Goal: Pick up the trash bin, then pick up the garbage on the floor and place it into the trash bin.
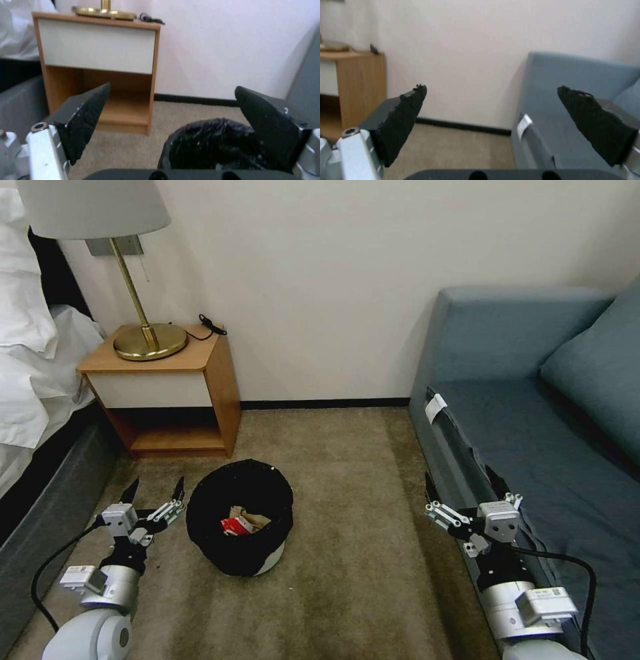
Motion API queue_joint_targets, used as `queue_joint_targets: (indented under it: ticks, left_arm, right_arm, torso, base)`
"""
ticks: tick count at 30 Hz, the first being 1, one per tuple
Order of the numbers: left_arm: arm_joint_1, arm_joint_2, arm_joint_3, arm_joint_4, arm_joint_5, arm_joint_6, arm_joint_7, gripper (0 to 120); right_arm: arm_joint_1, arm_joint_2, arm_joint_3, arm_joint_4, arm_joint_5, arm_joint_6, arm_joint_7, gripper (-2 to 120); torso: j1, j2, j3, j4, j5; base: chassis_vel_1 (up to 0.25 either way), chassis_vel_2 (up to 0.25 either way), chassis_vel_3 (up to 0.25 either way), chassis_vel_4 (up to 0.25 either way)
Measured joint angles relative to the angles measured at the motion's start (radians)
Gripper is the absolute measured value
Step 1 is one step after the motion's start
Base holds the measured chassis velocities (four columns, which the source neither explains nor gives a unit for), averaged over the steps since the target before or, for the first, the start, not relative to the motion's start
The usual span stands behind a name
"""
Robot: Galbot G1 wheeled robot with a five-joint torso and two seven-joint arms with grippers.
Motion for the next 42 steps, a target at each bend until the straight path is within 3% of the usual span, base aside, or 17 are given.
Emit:
queue_joint_targets:
  ticks: [11, 23, 42]
  left_arm:
    - [0.012, 0.029, 0.013, -0.019, -0.028, 0.016, -0.021, 100]
    - [-0.004, 0.039, 0.030, -0.056, -0.060, 0.025, -0.059, 100]
    - [-0.013, 0.046, 0.035, -0.052, -0.061, 0.007, -0.045, 100]
  right_arm:
    - [-0.004, 0.043, 0.022, -0.002, -0.008, 0.064, -0.024, 100]
    - [-0.010, 0.044, 0.050, 0.012, -0.003, 0.060, -0.025, 100]
    - [-0.006, 0.045, 0.064, 0.018, 0.008, 0.026, -0.040, 100]
  torso:
    - [0.000, 0.000, 0.000, 0.0000, 0.0002]
    - [0.000, 0.000, 0.000, -0.0001, 0.0000]
    - [0.000, 0.000, 0.000, 0.0000, 0.0000]
  base:
    - [0.000, 0.000, 0.000, 0.000]
    - [0.000, 0.000, 0.000, 0.000]
    - [0.000, 0.000, 0.000, 0.000]
